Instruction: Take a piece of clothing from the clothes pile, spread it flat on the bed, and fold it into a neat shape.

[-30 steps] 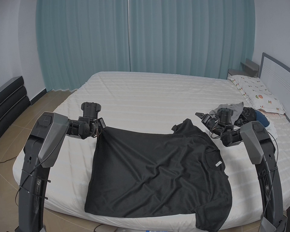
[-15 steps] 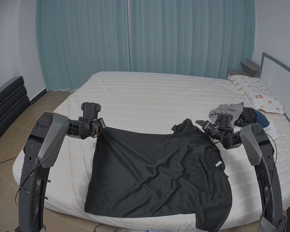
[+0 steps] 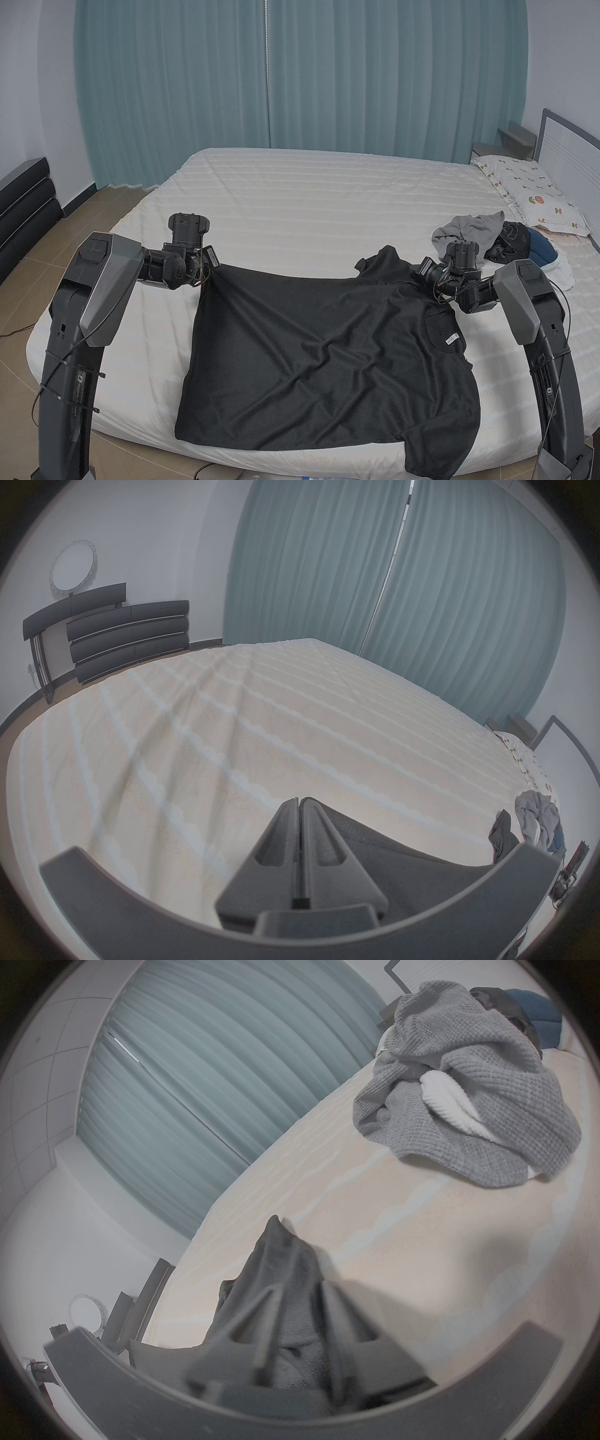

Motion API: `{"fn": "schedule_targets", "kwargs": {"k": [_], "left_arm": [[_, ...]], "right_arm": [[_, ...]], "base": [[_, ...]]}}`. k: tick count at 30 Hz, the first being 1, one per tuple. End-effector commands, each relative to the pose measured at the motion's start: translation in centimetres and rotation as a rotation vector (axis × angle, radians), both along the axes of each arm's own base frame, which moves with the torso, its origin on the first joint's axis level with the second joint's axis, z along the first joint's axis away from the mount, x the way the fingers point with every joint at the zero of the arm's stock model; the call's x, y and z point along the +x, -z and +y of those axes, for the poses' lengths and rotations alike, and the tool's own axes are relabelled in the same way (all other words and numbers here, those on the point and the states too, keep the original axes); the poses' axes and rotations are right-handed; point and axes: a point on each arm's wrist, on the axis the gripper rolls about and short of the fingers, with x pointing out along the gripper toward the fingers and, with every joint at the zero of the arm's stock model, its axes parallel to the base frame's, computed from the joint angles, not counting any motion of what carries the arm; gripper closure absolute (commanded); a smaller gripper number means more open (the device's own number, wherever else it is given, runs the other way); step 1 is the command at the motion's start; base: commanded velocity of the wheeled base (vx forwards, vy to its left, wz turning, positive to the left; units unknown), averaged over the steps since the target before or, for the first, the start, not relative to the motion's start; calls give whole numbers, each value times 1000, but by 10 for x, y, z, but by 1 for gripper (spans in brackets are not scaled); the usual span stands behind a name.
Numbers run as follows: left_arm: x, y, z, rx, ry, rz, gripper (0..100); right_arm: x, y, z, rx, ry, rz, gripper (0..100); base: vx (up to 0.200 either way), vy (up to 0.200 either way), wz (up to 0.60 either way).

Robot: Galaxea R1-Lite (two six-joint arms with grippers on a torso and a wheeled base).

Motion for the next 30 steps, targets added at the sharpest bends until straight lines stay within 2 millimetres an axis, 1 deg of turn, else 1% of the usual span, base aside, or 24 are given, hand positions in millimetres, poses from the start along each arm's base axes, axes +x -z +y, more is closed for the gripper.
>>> {"fn": "schedule_targets", "kwargs": {"k": [1,5,8,13,22,25,30], "left_arm": [[0,-3,0,0,-1,2,100],[-1,-4,0,0,-1,0,100],[0,-6,1,2,-3,-1,100],[2,-5,1,22,-22,-10,100],[8,-6,1,18,-24,-36,100],[13,-2,2,15,-27,-52,100],[14,-1,1,14,-26,-55,100]], "right_arm": [[0,-2,-5,-2,10,-6,100],[1,-7,-11,1,26,-20,100],[2,-17,-19,6,51,-43,100],[3,-27,-30,7,71,-90,100],[5,-44,-43,2,112,-147,100],[5,-51,-49,0,133,-164,100],[6,-57,-51,18,149,-186,100]], "base": [[0,0,0],[0,0,0],[0,0,0],[0,0,0],[0,0,0],[0,0,0],[0,0,0]]}}
